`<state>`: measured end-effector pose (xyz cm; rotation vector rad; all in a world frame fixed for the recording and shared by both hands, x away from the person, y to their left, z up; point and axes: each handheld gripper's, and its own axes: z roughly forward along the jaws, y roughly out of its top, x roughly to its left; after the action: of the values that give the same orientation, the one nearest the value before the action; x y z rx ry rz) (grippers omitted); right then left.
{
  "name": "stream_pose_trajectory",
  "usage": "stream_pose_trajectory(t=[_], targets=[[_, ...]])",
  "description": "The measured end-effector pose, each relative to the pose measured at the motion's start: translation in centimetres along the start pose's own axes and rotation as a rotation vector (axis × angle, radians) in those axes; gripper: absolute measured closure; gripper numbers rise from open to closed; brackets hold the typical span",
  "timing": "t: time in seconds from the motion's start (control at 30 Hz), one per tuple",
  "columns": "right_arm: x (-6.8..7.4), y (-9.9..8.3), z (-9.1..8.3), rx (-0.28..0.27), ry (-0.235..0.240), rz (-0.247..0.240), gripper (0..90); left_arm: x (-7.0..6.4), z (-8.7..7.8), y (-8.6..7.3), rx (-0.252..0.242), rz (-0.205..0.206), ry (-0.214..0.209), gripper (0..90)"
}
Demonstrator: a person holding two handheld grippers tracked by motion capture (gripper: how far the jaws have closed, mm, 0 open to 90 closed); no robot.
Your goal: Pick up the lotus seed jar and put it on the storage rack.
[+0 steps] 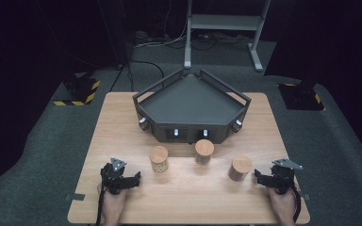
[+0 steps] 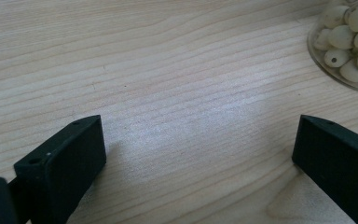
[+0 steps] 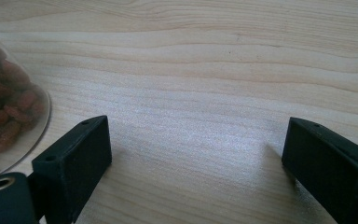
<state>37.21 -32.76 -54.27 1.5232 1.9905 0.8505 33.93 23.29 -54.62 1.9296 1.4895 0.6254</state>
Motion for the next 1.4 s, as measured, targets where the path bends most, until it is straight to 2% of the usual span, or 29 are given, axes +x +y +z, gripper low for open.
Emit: stream_pose_trajectory(t=[0.73,0.87,1.0,1.23,1.4], targets=[[0.0,0.0,0.0,0.0,-0.002,0.003,8.1,-0.2,0.1,0.1,0.008,0.008,-0.003,0.5],[0.0,0.0,0.0,-0.001,-0.003,0.004,8.2,-0.3,0.0,0.2,0.013,0.03,-0.019,1.2],[0.0,0.0,0.0,-0.001,-0.003,0.004,8.2,-0.7,-0.2,0.6,-0.015,0.048,-0.027,1.2],[0.0,0.0,0.0,-0.001,-0.003,0.004,8.2,-1.5,-0.9,1.4,-0.042,0.074,-0.074,1.4],[0.0,0.0,0.0,-0.001,-0.003,0.003,8.2,-2.1,-0.8,1.6,-0.034,0.089,-0.105,1.4]])
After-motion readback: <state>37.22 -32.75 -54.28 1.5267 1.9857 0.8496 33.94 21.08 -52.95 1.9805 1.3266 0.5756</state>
